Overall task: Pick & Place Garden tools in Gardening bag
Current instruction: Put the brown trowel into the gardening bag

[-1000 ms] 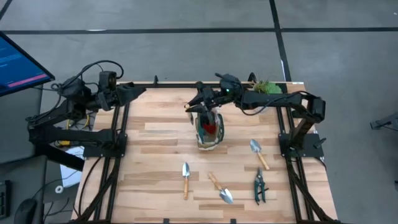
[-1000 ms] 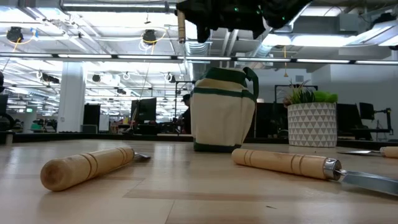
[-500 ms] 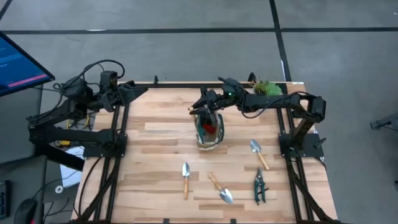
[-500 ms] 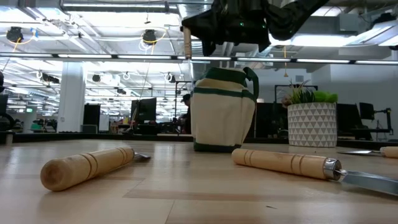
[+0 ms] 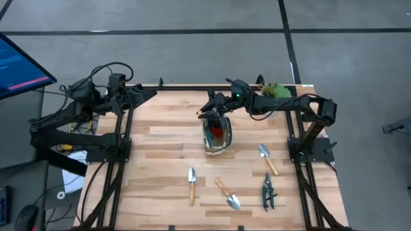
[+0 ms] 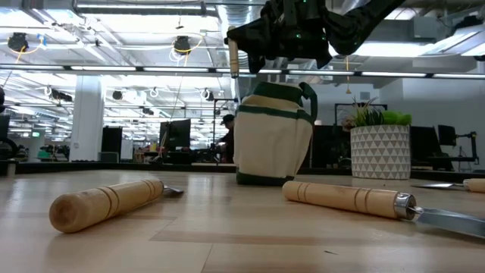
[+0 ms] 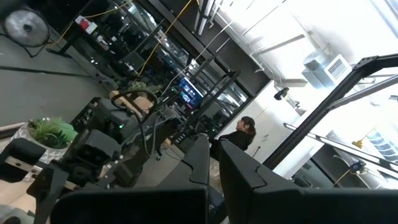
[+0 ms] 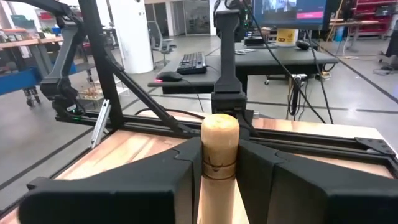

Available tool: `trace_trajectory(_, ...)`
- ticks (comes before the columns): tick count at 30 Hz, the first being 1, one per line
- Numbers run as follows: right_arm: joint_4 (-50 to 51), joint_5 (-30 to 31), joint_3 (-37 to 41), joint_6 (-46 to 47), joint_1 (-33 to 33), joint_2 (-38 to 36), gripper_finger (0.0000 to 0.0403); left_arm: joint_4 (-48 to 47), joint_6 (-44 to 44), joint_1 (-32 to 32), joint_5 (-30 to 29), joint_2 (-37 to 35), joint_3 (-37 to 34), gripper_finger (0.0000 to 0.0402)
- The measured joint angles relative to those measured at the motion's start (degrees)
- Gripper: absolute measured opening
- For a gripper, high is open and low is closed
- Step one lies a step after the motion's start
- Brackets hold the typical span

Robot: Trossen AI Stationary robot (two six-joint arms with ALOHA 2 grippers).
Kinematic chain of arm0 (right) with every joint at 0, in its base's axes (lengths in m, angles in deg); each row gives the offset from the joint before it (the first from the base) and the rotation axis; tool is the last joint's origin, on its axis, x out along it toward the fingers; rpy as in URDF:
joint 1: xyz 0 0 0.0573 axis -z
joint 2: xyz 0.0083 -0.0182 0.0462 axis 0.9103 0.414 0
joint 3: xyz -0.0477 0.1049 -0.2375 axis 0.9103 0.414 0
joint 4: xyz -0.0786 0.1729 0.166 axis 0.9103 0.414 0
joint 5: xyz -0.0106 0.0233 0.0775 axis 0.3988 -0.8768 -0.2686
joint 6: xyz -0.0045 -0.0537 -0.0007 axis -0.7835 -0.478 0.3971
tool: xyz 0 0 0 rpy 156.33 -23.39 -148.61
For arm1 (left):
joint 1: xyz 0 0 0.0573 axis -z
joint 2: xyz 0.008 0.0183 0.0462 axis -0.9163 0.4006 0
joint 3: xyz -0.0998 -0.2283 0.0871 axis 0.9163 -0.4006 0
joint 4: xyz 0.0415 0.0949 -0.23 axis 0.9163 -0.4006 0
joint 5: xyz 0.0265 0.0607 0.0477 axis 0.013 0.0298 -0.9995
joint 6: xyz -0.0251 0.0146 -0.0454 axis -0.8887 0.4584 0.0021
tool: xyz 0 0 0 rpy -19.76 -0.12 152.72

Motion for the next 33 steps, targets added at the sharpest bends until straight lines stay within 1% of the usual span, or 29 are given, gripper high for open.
trace_trajectory(4, 0.3, 0.0, 0.1, 0.0, -0.1, 1.2, 0.0062, 0.1, 0.0, 0.0, 0.0, 0.1, 0.0, 0.0004)
trace_trajectory(14, -5.4, -0.3, 0.0, 2.0, 0.0, 7.2, 0.0063, 0.2, 0.0, 0.0, 0.0, 0.1, 0.0, 0.0004)
trace_trajectory(20, -5.4, -1.5, -0.1, 2.0, -0.1, 7.4, 0.0064, 0.2, 0.7, 0.0, 0.0, 0.1, 0.0, 0.0004)
trace_trajectory(25, -3.9, -1.8, -0.1, 1.8, 0.4, 7.4, 0.0064, 0.2, 1.1, 0.0, 0.0, 0.1, 0.0, 0.0004)
trace_trajectory(30, 0.9, -4.3, -0.1, -1.5, 0.4, 7.4, 0.0067, 0.2, 1.2, 0.0, 0.0, 0.1, 0.0, 0.0004)
trace_trajectory(33, 1.2, -5.9, -0.1, -1.9, 0.5, 7.4, 0.0076, 0.2, 1.2, 0.0, 0.0, 0.1, 0.0, 0.0004)
